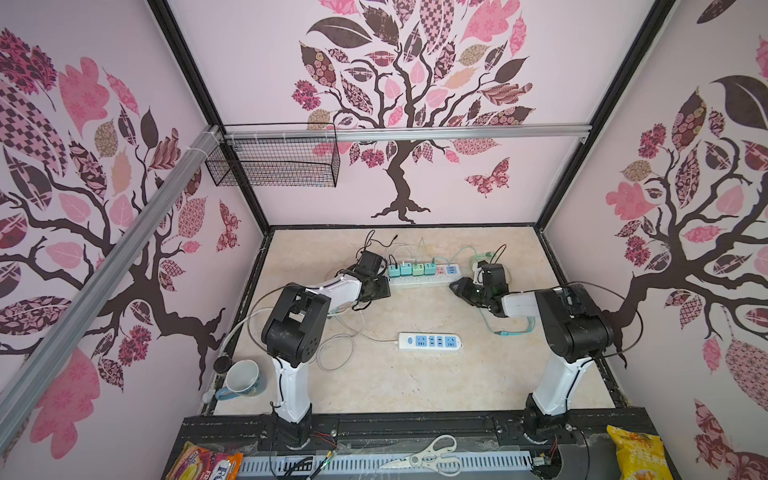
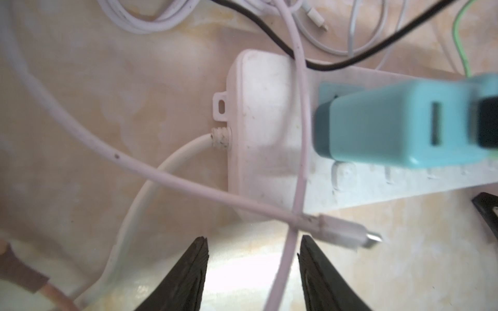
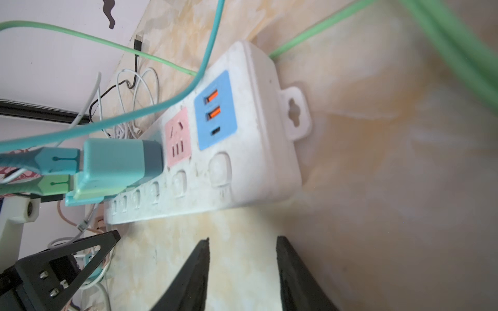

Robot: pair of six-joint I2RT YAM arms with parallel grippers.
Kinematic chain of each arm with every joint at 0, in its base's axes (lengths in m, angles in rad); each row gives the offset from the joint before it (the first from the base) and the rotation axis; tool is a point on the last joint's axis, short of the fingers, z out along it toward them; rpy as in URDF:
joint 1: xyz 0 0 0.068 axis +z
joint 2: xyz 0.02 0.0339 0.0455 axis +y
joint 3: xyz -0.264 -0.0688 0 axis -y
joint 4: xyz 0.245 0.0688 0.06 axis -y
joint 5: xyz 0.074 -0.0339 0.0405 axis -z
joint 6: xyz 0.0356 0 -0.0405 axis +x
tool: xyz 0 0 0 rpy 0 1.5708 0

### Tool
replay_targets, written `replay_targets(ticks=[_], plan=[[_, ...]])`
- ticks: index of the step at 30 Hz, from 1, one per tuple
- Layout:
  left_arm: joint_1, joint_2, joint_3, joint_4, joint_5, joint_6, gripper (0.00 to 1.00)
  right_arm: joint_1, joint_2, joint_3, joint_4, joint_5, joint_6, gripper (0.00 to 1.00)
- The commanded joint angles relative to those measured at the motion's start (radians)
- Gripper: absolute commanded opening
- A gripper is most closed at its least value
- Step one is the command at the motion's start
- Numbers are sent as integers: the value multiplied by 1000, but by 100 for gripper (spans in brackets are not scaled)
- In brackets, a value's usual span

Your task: Insert the plug

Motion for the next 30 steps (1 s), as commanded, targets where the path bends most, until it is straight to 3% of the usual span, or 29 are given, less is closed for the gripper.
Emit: replay_targets(ticks=[1, 9, 11, 21, 25, 30], plan=[[2, -111, -63, -5, 62, -20, 61, -3, -100, -43, -111, 9, -67, 55], [-3, -298, -177, -7, 94, -61, 71, -2, -287, -134, -199, -11, -133, 79], [-3, -352, -203, -13, 74, -68, 74, -2, -337, -150, -220, -9, -155, 99], [8, -613, -367, 59, -124, -126, 86, 50, -530, -187, -276, 18, -307, 100], [10, -706, -409, 57, -213, -131, 88, 186, -577, -195, -278, 52, -485, 100], [14, -815, -483, 90, -332, -120, 96, 314, -563, -170, -349, -27, -739, 100]])
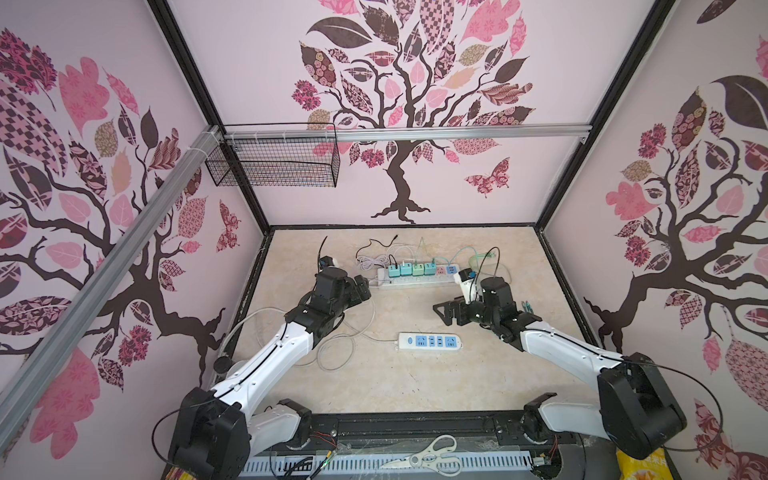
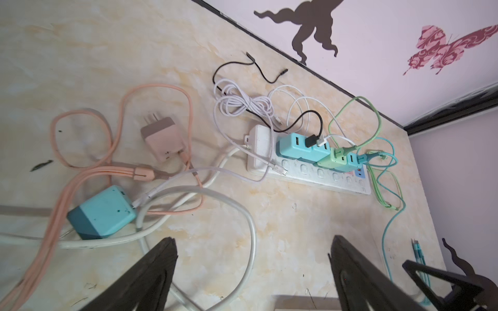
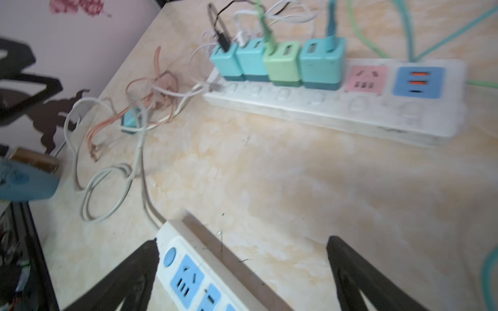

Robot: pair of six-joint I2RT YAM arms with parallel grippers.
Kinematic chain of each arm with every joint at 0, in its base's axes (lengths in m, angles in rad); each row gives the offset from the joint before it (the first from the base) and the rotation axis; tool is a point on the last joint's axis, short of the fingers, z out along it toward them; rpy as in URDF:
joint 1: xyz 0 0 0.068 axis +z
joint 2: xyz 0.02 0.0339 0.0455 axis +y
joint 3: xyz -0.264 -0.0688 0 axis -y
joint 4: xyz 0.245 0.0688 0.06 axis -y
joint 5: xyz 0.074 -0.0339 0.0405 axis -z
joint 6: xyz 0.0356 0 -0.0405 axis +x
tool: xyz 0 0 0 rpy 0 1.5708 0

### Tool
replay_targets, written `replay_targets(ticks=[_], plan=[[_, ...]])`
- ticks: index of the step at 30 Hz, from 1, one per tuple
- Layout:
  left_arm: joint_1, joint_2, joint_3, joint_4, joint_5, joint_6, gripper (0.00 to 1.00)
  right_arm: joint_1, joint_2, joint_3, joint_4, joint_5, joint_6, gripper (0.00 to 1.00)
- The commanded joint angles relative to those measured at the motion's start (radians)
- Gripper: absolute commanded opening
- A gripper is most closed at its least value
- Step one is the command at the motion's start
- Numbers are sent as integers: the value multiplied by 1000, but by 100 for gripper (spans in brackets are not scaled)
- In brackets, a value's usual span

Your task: Insert the plug

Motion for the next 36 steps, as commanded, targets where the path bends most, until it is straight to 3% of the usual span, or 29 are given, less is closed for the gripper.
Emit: replay_targets(ticks=[1, 6, 15, 31, 36], plan=[[8, -57, -53, 22, -119, 9, 98, 72, -6, 19, -102, -37, -288, 100], [11, -104, -61, -32, -162, 27, 98, 209, 60, 34, -186, 25, -597, 100], [15, -150, -78, -54, -214, 31, 98, 260, 249, 147, -356, 118, -832, 100], [75, -109, -73, -76, -173, -7, 98, 273, 401, 231, -367, 122, -928, 100], [150, -57, -43, -107, -48, -18, 98, 273, 455, 272, -396, 140, -977, 96]])
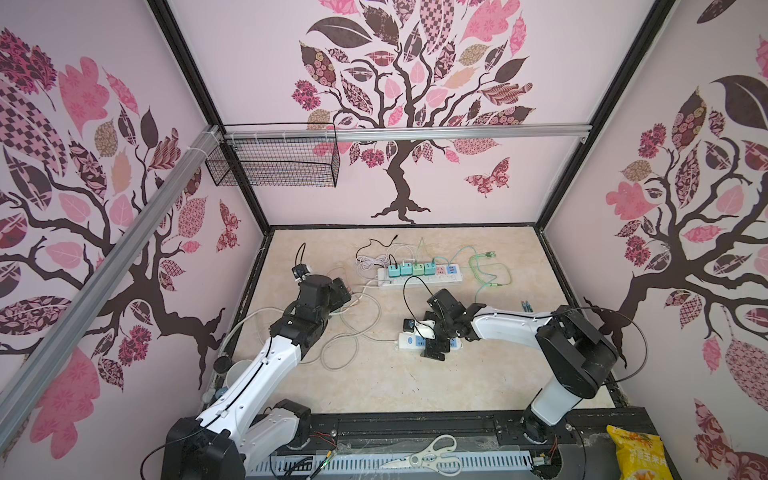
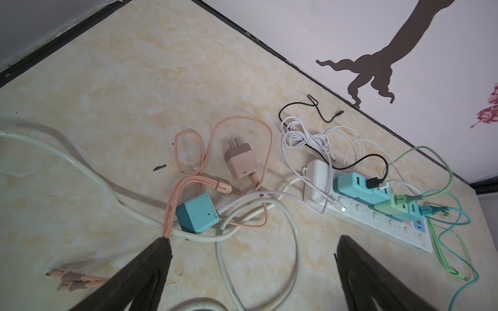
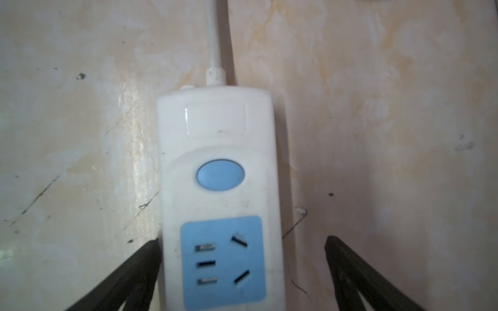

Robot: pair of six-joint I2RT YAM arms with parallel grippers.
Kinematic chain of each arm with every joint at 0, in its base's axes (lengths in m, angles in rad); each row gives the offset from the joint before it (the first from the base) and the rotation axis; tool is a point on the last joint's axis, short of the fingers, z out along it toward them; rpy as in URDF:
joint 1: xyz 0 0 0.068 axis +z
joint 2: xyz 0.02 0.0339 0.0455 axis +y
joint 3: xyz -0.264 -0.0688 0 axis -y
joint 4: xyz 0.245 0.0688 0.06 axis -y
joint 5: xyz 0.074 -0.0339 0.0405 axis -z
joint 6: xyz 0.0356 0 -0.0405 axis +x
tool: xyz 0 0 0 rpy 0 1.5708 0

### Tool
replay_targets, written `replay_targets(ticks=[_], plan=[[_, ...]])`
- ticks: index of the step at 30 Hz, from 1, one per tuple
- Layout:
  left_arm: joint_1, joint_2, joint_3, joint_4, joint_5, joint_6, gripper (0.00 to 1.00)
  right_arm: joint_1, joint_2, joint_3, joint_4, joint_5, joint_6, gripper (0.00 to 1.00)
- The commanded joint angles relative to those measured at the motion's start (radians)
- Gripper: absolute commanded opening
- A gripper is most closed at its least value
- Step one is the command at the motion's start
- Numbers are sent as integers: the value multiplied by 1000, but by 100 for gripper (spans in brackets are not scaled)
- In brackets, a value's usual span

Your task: Insert the plug

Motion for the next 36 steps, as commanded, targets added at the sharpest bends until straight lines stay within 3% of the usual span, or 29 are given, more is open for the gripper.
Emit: replay_targets(ticks=[1, 3, 6, 7, 18, 29, 36], plan=[[60, 43, 21, -37, 102, -17, 98, 9, 56, 26, -54, 25, -61, 94], [81, 62, 32, -47, 122, -10, 98, 8, 76, 46, -56, 34, -72, 88], [89, 77, 54, -62, 117, 11, 98, 8, 122, 83, -50, 67, -82, 62], [90, 79, 59, -66, 116, 14, 98, 9, 136, 94, -50, 69, -95, 60], [90, 107, 104, -132, 95, 55, 98, -8, 244, 232, -100, 39, -125, 58], [93, 191, 184, -225, 85, 102, 98, -39, 157, 161, -157, 12, -126, 57], [91, 303, 287, -326, 150, 157, 93, -52, 122, 141, -196, 9, -142, 58]])
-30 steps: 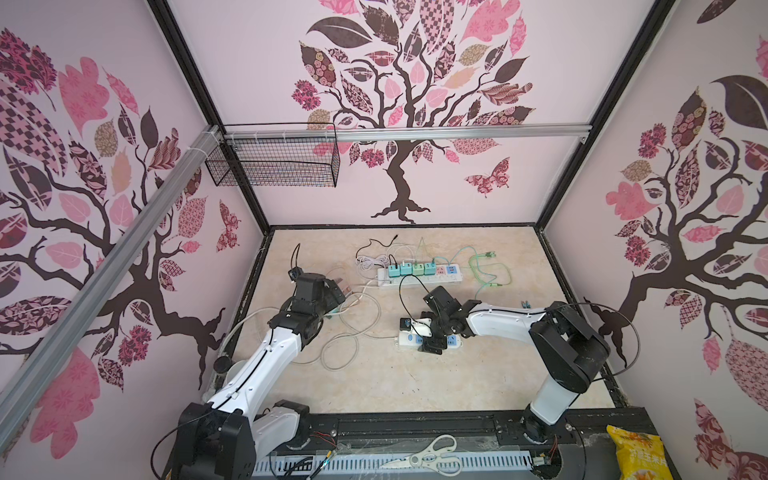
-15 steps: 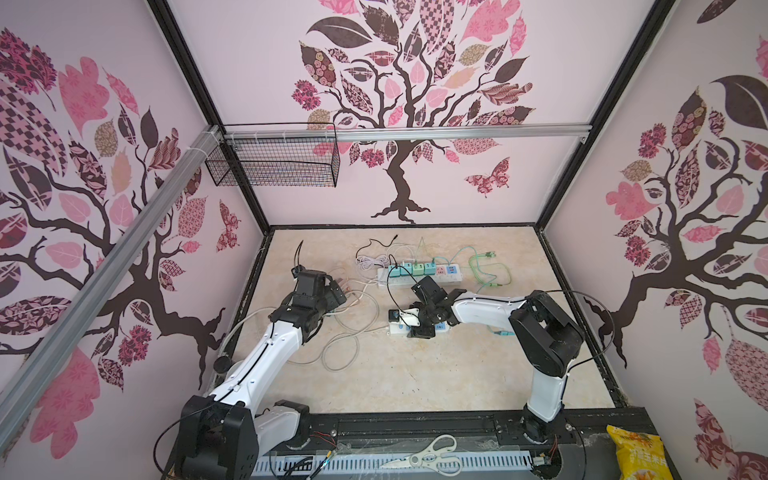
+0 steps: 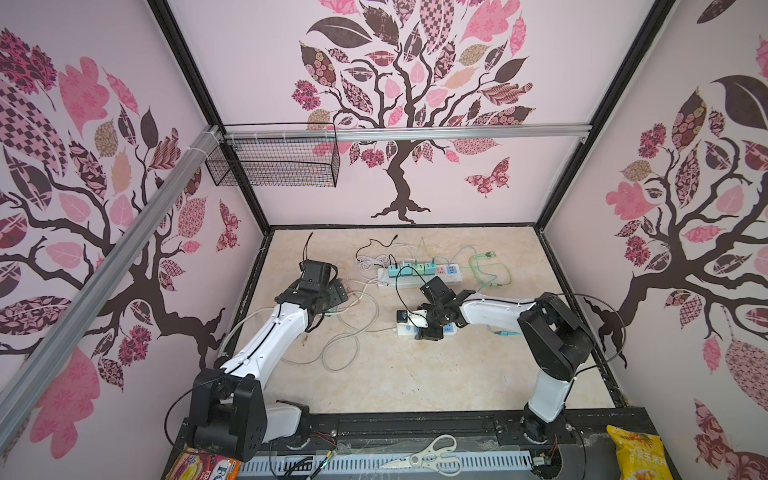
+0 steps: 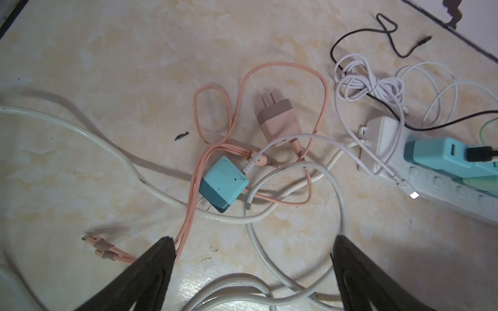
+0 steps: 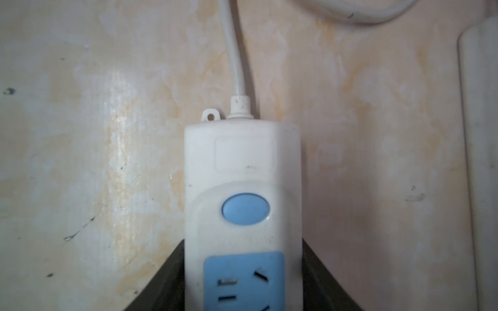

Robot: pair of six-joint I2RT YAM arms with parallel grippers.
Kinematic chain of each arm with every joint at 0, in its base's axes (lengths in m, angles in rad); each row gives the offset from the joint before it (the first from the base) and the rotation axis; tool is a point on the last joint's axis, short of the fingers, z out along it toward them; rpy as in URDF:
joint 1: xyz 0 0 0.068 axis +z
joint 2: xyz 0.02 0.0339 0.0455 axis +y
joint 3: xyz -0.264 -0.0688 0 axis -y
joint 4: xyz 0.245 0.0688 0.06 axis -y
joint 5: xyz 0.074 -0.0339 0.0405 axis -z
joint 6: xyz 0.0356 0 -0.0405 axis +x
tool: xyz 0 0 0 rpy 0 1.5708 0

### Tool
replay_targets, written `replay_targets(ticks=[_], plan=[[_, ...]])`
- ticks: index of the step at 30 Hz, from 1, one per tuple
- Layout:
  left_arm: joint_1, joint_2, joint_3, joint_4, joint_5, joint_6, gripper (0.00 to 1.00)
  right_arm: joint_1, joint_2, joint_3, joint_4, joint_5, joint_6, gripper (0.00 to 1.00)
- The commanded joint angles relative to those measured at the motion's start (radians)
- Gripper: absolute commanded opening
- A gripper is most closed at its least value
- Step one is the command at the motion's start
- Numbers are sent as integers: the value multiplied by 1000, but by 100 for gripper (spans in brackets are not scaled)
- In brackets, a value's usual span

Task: Insert the plug
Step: 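Grasp the teal cube charger with the left gripper while right gripper rises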

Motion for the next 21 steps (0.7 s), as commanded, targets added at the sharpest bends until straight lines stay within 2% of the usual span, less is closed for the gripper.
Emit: replay_targets(ticks=[1, 4, 7, 10, 12, 13, 17, 19, 21], plan=[[4, 53, 97, -80, 54, 60, 92, -5, -6, -17, -142, 25, -25, 60], [6, 129, 178, -174, 65, 117, 88, -5, -29, -19, -144, 22, -34, 69], [7, 210, 259, -286, 23, 179, 86, -4, -86, -28, -120, 0, -29, 80], [9, 277, 318, -353, -4, 230, 83, -4, -162, -51, -67, -19, 15, 89], [12, 318, 351, -378, -18, 254, 82, -5, -218, -81, -13, -19, 52, 99], [14, 341, 367, -389, -17, 265, 80, -5, -249, -101, 18, -19, 75, 100], [26, 408, 403, -414, -12, 285, 69, -4, -379, -174, 185, 36, 260, 100], [46, 426, 402, -410, 12, 295, 67, -4, -445, -216, 315, 126, 419, 100], [80, 442, 400, -408, 77, 307, 65, -5, -491, -252, 409, 201, 508, 100]])
